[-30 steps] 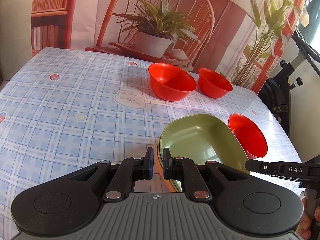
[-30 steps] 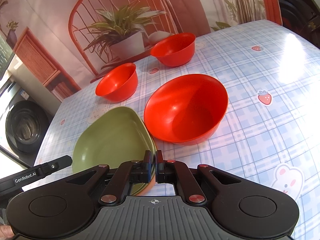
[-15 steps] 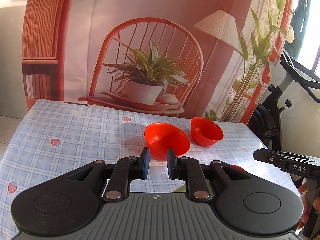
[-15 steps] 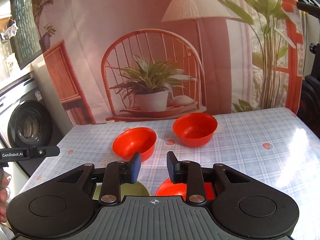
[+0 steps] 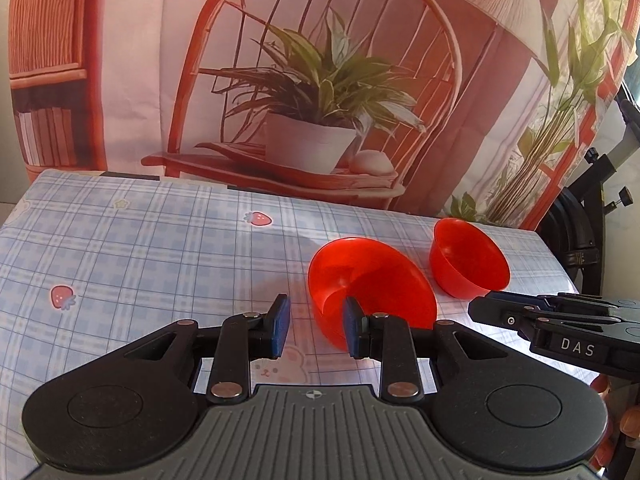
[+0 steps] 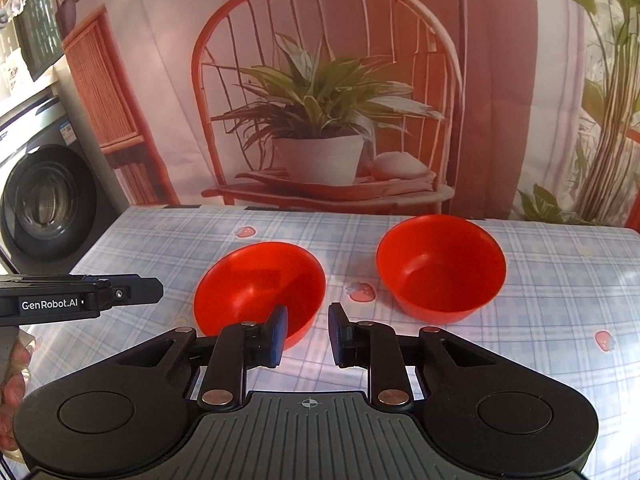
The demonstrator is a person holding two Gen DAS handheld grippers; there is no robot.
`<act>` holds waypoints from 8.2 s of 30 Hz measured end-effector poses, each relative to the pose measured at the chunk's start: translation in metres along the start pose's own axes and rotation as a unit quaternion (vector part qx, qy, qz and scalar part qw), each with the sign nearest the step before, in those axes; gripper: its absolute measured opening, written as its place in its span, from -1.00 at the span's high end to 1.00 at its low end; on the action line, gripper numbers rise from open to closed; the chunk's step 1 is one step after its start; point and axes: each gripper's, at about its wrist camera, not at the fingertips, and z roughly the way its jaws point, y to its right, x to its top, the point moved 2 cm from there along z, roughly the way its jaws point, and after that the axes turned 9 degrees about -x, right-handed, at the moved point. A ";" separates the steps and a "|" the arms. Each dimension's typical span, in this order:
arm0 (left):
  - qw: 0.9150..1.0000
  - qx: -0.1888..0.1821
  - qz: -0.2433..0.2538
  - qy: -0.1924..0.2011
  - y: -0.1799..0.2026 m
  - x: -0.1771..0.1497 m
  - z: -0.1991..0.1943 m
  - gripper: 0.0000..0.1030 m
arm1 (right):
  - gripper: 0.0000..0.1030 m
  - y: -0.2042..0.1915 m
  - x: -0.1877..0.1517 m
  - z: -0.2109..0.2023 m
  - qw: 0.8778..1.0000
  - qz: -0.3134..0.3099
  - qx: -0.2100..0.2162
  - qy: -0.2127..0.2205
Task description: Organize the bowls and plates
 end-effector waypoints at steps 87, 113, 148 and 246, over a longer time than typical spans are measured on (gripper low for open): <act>0.980 -0.061 0.145 -0.123 0.159 -0.083 0.022 0.68 | 0.85 0.116 -0.125 -0.098 0.980 0.193 -0.046 0.020; 0.984 -0.143 0.037 -0.096 0.128 -0.043 0.005 -0.01 | 0.75 0.114 -0.089 -0.116 0.986 0.139 -0.071 0.054; 0.997 -0.033 0.052 -0.038 0.110 0.027 0.132 -0.01 | 0.60 0.165 0.007 0.052 0.992 0.127 0.003 0.016; 0.994 -0.076 0.066 -0.051 0.140 -0.080 -0.011 0.30 | 0.65 0.102 -0.136 -0.114 0.989 0.115 -0.062 0.064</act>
